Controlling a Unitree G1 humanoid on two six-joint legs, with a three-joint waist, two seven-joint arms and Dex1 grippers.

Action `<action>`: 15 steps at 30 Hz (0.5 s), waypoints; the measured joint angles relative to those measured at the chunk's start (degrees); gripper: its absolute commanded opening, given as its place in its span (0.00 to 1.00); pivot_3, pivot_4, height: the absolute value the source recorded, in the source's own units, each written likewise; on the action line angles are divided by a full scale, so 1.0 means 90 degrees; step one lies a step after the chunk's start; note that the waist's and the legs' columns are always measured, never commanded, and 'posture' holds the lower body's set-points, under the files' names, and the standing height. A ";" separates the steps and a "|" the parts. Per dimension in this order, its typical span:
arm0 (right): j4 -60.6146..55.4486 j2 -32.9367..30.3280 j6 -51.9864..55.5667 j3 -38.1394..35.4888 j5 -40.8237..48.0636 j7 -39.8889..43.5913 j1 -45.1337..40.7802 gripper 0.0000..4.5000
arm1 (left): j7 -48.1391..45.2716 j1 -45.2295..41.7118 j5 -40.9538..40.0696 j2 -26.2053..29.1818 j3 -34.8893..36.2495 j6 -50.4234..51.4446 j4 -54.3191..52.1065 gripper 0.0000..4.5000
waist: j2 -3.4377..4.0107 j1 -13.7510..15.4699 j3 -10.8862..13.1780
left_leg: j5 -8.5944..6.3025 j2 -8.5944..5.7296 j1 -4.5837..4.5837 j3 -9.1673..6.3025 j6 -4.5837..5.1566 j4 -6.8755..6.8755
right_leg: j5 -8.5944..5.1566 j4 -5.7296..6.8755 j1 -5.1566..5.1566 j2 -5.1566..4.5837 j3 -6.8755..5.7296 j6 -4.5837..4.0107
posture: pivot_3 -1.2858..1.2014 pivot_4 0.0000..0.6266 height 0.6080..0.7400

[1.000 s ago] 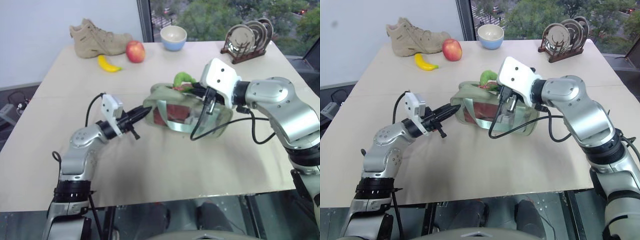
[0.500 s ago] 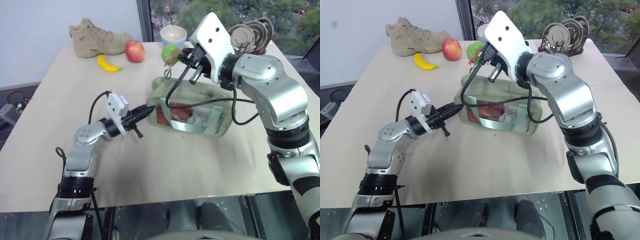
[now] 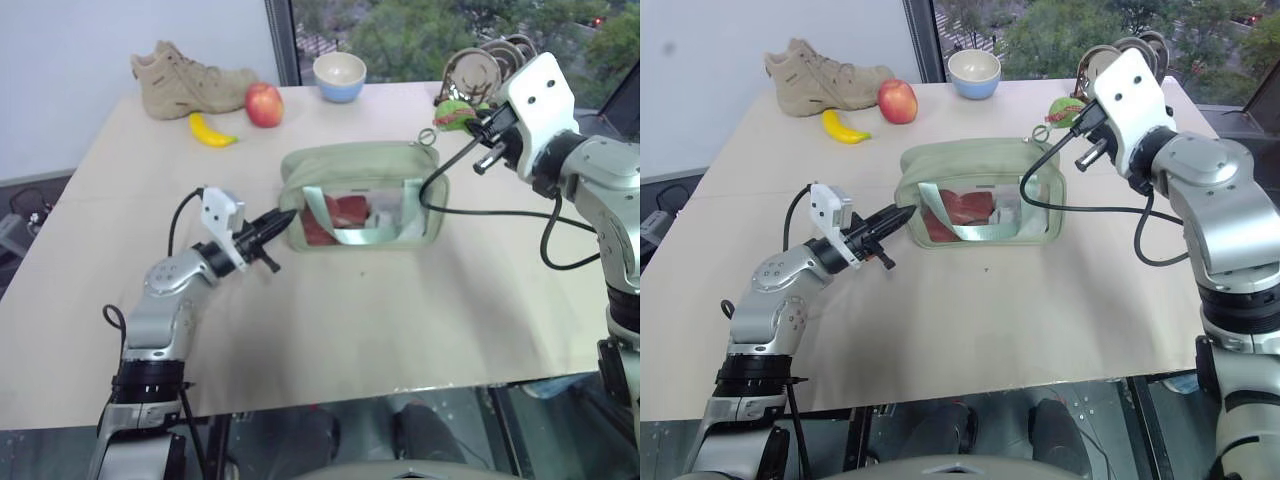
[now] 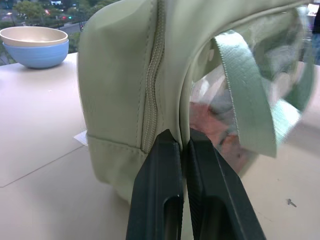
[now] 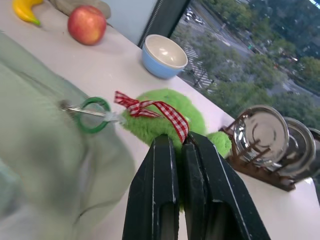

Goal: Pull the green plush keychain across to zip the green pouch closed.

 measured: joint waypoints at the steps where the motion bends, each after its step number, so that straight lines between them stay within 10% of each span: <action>1: -0.0066 0.0012 0.0064 -0.0166 -0.0001 -0.0094 0.0201 0.01 | -0.0001 -0.0031 -0.0018 -0.0007 -0.0001 0.0025 0.0025 0.00 | -0.0004 0.0013 -0.0002 | 0.0000 -0.0001 -0.0001 0.0000 0.0000 0.0001 | 0.0000 -0.0001 0.0001 -0.0001 0.0000 0.0000 | 0.52 0.24 1.00; 15: 0.0373 0.0764 0.0640 -0.0654 -0.0011 -0.1063 0.1973 0.01 | -0.0040 -0.0242 -0.0089 -0.0007 -0.0017 0.0207 0.0209 0.00 | -0.0001 -0.0006 -0.0007 | 0.0000 -0.0003 0.0006 0.0005 0.0000 -0.0001 | 0.0000 0.0000 0.0003 -0.0002 0.0008 0.0000 | 0.52 0.24 1.00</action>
